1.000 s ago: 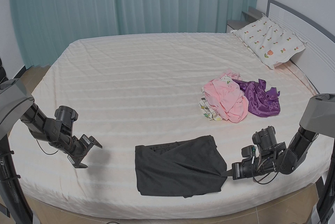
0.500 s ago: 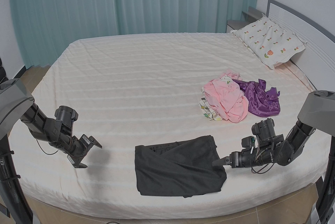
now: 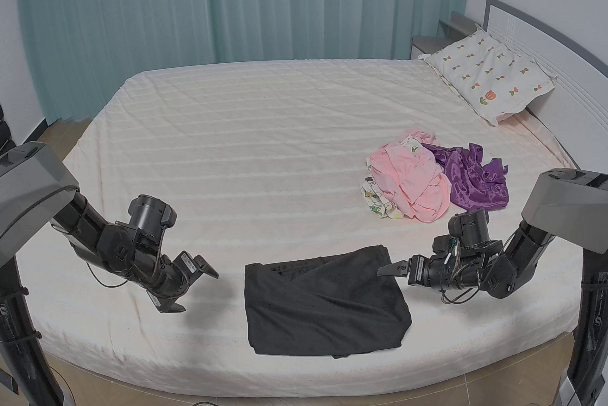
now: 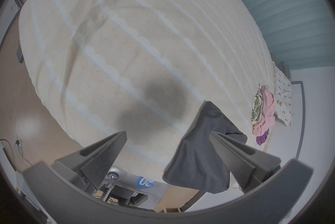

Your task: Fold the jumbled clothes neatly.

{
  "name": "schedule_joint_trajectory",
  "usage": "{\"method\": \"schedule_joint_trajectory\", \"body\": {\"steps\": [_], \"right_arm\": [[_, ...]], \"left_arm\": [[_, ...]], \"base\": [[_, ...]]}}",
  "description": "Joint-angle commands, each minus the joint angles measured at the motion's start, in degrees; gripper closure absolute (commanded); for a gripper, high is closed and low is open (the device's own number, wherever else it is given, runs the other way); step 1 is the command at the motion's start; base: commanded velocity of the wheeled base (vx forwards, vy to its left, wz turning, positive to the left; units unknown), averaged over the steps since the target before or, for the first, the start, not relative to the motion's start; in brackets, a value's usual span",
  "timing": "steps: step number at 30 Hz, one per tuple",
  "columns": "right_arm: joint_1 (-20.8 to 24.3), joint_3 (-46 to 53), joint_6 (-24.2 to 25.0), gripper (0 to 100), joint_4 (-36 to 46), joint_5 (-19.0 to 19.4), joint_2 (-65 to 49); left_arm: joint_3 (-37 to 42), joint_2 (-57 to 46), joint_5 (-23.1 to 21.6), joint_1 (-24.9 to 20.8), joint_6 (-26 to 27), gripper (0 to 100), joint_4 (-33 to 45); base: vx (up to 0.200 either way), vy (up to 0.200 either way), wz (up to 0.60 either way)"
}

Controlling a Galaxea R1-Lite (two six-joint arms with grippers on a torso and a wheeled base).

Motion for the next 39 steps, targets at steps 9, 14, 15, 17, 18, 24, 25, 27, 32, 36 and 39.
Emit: {"method": "schedule_joint_trajectory", "body": {"steps": [9,14,15,17,18,24,25,27,32,36,39], "right_arm": [[0.3,-0.3,0.0,0,-1.6,-0.2,2.1],[0.6,-0.1,0.8,0,-3.0,-0.3,2.2],[0.8,-0.1,1.2,0,-3.0,-0.3,2.2],[1.2,-0.3,2.4,0,-3.1,-0.7,2.4],[1.3,-0.3,3.8,0,-3.8,-1.3,2.4],[3.0,0.0,9.3,0,-10.1,-4.5,4.2],[3.3,0.0,9.5,0,-10.8,-5.0,4.7],[3.6,0.0,9.5,0,-11.5,-5.3,5.4],[3.7,0.0,9.5,0,-11.7,-5.3,5.5],[3.8,-0.3,9.5,0,-11.8,-5.4,6.1],[3.8,-1.5,9.5,0,-11.8,-5.3,6.4]], "left_arm": [[0.1,-0.4,0.6,-6.3,-2.1,0,-0.5],[0.0,-0.4,0.7,-7.3,-2.2,0,-1.9],[0.1,-0.4,0.8,-7.5,-2.2,0,-2.1],[0.2,-0.3,1.8,-8.3,-2.5,0,-2.9],[0.0,0.1,3.7,-8.8,-2.3,0,-3.7],[-0.5,4.2,8.5,-9.0,-0.3,0,-8.2],[-0.5,5.3,8.9,-9.0,1.3,0,-9.0],[-0.7,7.3,10.6,-9.0,4.5,0,-10.7],[-0.4,11.3,15.7,-9.3,7.4,0,-16.9],[-0.1,12.1,16.2,-9.4,7.4,0,-18.5],[0.2,12.8,16.6,-9.4,7.3,100,-18.6]], "base": [[0.000,-0.200,0.00],[0.000,-0.200,0.00],[0.000,0.000,0.00],[0.000,0.000,0.00],[0.000,0.000,0.00],[0.000,0.000,0.00],[0.000,0.000,0.00],[0.000,0.000,0.00],[0.000,0.000,0.00],[0.000,0.000,0.00],[0.000,0.000,0.00]]}}
